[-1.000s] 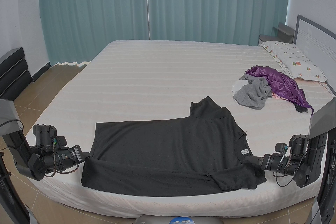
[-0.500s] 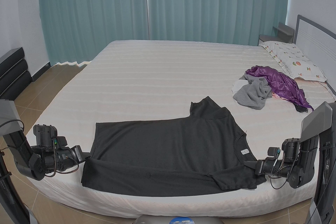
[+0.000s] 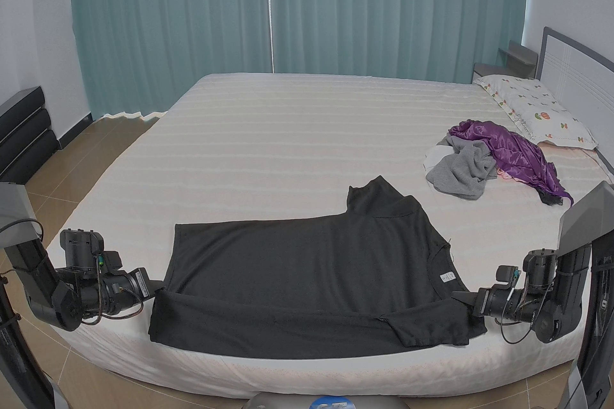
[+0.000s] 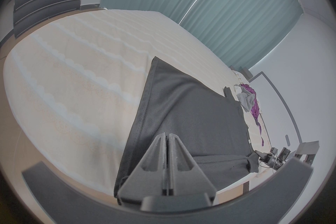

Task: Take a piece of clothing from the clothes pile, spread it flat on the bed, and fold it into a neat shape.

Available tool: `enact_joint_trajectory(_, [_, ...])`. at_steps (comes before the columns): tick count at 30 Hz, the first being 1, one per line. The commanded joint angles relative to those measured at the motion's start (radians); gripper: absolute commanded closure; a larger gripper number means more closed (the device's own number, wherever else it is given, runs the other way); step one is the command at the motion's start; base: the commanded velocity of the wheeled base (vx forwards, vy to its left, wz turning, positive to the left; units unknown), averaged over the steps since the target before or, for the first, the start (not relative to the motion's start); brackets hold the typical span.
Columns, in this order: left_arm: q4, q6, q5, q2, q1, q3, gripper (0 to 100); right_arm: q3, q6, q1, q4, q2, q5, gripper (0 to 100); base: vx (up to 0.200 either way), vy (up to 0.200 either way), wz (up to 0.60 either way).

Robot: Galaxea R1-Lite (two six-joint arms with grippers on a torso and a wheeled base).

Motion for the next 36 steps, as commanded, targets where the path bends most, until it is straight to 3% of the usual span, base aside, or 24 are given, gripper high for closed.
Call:
enact_joint_trajectory(1, [0.0,0.001,0.002,-0.006,0.007,0.009,100,0.055,0.045,-0.016,-0.015,-0.119,0.042,100,0.0,0.0,0.0])
enact_joint_trajectory(14, [0.0,-0.002,0.001,-0.082,0.03,0.074,100,0.147,0.074,-0.106,-0.015,-0.204,0.165,100,0.0,0.0,0.0])
enact_joint_trajectory(21, [0.002,-0.045,-0.001,-0.134,0.032,0.106,100,0.182,0.072,-0.112,-0.015,-0.239,0.177,100,0.0,0.0,0.0])
enact_joint_trajectory(25, [0.002,-0.042,0.001,-0.146,0.033,0.123,100,0.202,0.074,-0.114,-0.014,-0.279,0.208,100,0.0,0.0,0.0])
enact_joint_trajectory(36, [0.002,-0.041,0.001,-0.144,0.053,0.152,100,0.23,0.075,-0.114,-0.015,-0.326,0.211,100,0.0,0.0,0.0])
